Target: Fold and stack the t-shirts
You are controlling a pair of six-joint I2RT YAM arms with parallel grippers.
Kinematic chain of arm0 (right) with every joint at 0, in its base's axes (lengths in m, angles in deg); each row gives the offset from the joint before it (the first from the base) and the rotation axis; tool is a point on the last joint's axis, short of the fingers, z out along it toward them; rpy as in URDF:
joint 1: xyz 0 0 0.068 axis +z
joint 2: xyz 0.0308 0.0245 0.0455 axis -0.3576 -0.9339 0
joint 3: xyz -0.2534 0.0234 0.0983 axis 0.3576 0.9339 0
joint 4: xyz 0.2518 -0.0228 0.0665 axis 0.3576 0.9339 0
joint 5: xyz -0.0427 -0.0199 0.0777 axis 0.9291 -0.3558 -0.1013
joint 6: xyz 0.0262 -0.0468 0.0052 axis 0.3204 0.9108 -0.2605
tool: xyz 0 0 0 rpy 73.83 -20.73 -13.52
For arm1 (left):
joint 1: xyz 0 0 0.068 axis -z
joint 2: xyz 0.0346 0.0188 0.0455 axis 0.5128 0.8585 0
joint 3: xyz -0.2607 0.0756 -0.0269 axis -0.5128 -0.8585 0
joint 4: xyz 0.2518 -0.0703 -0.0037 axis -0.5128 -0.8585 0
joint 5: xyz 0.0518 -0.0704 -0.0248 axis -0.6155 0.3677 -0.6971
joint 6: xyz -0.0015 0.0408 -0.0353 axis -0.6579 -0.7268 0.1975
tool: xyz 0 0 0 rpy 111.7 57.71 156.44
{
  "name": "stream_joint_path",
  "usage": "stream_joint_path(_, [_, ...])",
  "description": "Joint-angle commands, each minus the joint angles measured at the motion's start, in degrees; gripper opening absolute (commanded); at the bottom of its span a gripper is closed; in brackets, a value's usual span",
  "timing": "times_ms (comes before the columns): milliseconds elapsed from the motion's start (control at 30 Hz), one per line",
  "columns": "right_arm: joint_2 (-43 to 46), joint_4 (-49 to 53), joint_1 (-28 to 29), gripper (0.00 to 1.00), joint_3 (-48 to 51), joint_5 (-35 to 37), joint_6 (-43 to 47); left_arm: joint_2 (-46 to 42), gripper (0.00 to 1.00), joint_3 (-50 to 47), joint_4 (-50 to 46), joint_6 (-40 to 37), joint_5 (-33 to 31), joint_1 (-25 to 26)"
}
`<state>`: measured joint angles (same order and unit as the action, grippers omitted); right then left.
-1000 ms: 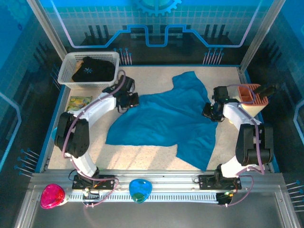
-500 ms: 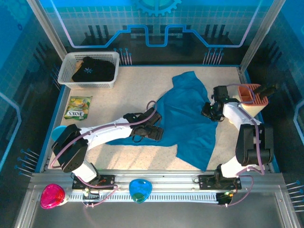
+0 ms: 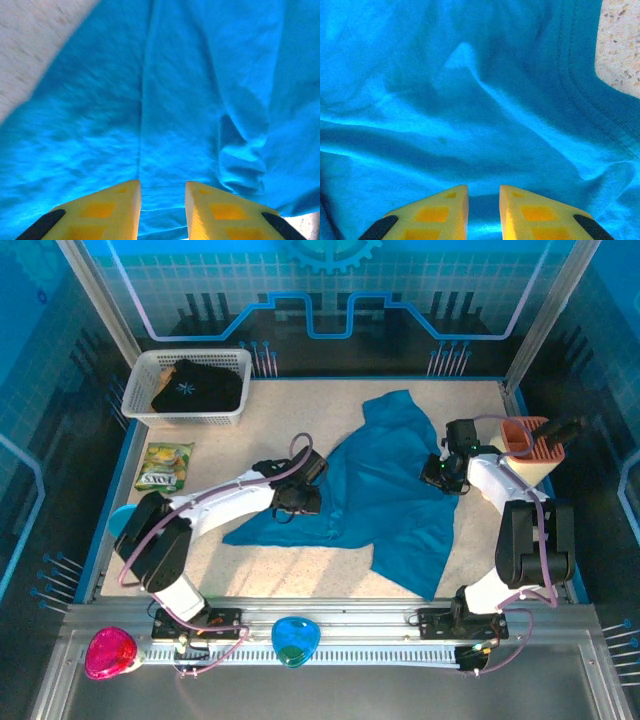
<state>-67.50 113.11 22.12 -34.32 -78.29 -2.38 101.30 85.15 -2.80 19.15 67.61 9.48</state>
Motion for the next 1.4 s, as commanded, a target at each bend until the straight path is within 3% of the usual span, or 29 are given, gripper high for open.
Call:
stream_joint_path(0, [-0.2, 1.5, 0.7, 0.24, -1.0, -0.1, 0.7, 3.0, 0.29, -2.7, 1.9, 3.6, 7.5, 0.2])
stream_joint_path(300, [-0.8, 1.1, 0.7, 0.24, -1.0, -0.4, 0.7, 3.4, 0.34, -5.0, -0.2, 7.5, 2.5, 0.2])
stream_joint_path(633, [-1.1, 0.8, 0.8, 0.24, -0.6, -0.4, 0.8, 4.5, 0.34, -6.7, 2.0, 8.6, 4.6, 0.2])
stream_joint_path(1367, [-1.4, 0.0, 0.9, 0.24, -0.1, -1.1, 0.7, 2.2, 0.13, -6.4, 2.6, 9.0, 4.7, 0.1])
